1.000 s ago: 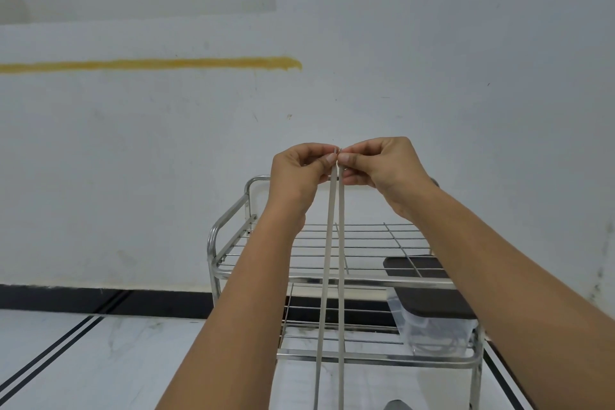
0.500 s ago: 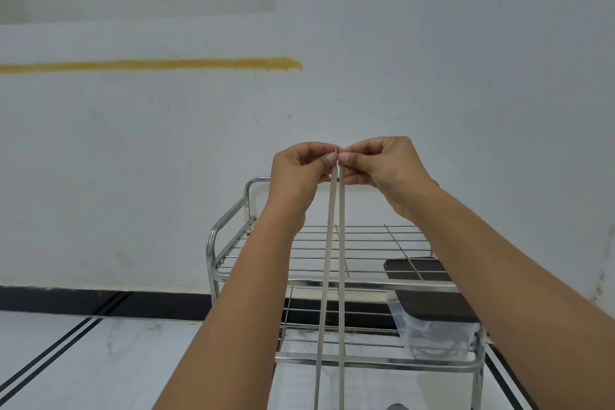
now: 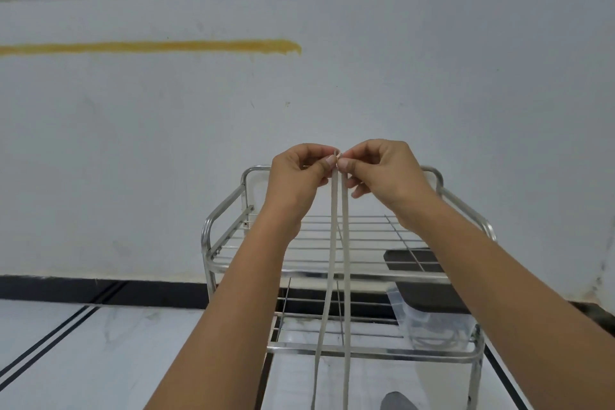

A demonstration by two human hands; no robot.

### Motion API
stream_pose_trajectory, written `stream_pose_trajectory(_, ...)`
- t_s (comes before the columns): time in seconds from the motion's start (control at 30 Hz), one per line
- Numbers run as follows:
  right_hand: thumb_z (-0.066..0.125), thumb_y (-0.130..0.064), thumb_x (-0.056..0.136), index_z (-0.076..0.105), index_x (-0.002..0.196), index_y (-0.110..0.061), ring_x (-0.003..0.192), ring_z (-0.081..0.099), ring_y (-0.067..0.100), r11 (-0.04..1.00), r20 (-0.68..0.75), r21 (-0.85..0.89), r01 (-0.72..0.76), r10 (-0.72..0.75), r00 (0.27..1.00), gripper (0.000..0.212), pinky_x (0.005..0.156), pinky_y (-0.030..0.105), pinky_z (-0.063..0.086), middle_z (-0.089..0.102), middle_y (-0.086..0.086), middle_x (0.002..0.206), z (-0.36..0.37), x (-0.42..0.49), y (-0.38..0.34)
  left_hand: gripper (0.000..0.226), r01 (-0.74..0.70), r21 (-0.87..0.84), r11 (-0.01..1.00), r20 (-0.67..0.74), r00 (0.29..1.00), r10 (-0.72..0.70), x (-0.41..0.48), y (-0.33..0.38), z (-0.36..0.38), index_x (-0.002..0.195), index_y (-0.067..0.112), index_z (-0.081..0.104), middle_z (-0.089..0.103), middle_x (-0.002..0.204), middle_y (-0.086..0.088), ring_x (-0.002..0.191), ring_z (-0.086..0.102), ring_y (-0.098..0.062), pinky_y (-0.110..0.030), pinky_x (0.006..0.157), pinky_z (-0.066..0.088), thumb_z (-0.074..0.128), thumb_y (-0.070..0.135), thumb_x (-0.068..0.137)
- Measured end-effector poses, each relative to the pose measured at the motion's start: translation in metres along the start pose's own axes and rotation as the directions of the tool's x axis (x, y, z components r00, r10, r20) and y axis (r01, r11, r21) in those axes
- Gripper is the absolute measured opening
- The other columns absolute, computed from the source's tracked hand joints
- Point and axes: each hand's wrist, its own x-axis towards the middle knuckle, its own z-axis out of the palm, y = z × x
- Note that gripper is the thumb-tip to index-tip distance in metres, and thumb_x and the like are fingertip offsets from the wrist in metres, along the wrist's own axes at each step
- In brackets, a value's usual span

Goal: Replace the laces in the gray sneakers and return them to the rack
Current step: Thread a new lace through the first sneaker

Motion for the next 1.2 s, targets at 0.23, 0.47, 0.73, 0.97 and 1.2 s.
stream_pose_trajectory(0.23,0.06,-0.018,0.09,0.061,0.084,-0.019,0.058,0.055,0.008,0.928,0.174,-0.353,-0.118,0.189,0.966,0.006,0.054,0.022,0.044,0.057,-0.008,0.069,0.028,-0.072,0.078,0.007,0.124,0.286,0.95,0.06,0.987,-0.147,-0.072,-0.077,-0.027,0.088,0.02,0.061,0.064,0.082,0.005,0.077,0.059,-0.003,-0.013,0.072,0.047,0.06,0.013,0.089)
stream_pose_trajectory(0.47,0.054,-0.016,0.093,0.061,0.094,-0.013,0.059,0.056,0.021,0.76,0.326,-0.578,-0.297,0.548,0.77,0.007,0.043,0.023,0.048,0.058,0.007,0.08,0.062,-0.179,0.194,0.01,0.396,0.432,0.81,-0.062,0.909,-0.412,-0.167,-0.198,-0.075,0.085,0.022,0.058,0.059,0.081,0.013,0.08,0.057,-0.009,-0.023,0.078,0.047,0.059,0.014,0.09)
stream_pose_trajectory(0.73,0.054,-0.006,0.091,0.066,0.096,-0.005,0.077,0.054,0.018,0.61,0.34,-0.709,-0.354,0.735,0.587,0.013,0.077,0.033,0.05,0.067,0.011,0.096,0.084,-0.237,0.264,0.043,0.675,0.45,0.585,-0.235,0.721,-0.651,-0.25,-0.258,-0.076,0.128,0.01,0.045,0.049,0.125,-0.006,0.109,0.052,-0.019,-0.022,0.087,0.04,0.061,0.018,0.088)
stream_pose_trajectory(0.97,0.061,-0.012,0.087,0.071,0.091,0.0,0.091,0.062,0.028,0.596,0.382,-0.759,-0.262,0.734,0.561,0.016,0.079,0.031,0.043,0.069,0.017,0.094,0.101,-0.246,0.27,0.04,0.654,0.617,0.438,-0.061,0.594,-0.802,-0.296,-0.252,-0.041,0.123,0.011,0.052,0.05,0.12,-0.009,0.114,0.045,-0.02,-0.018,0.086,0.03,0.06,0.025,0.086)
stream_pose_trajectory(1.2,0.058,-0.014,0.09,0.068,0.085,-0.008,0.084,0.056,0.02,0.582,0.324,-0.761,-0.285,0.723,0.61,0.012,0.068,0.02,0.034,0.061,0.011,0.099,0.113,-0.256,0.276,0.029,0.756,0.412,0.509,-0.23,0.627,-0.744,-0.303,-0.252,-0.048,0.115,0.013,0.067,0.068,0.112,-0.001,0.099,0.059,-0.007,0.002,0.067,0.035,0.057,0.022,0.089)
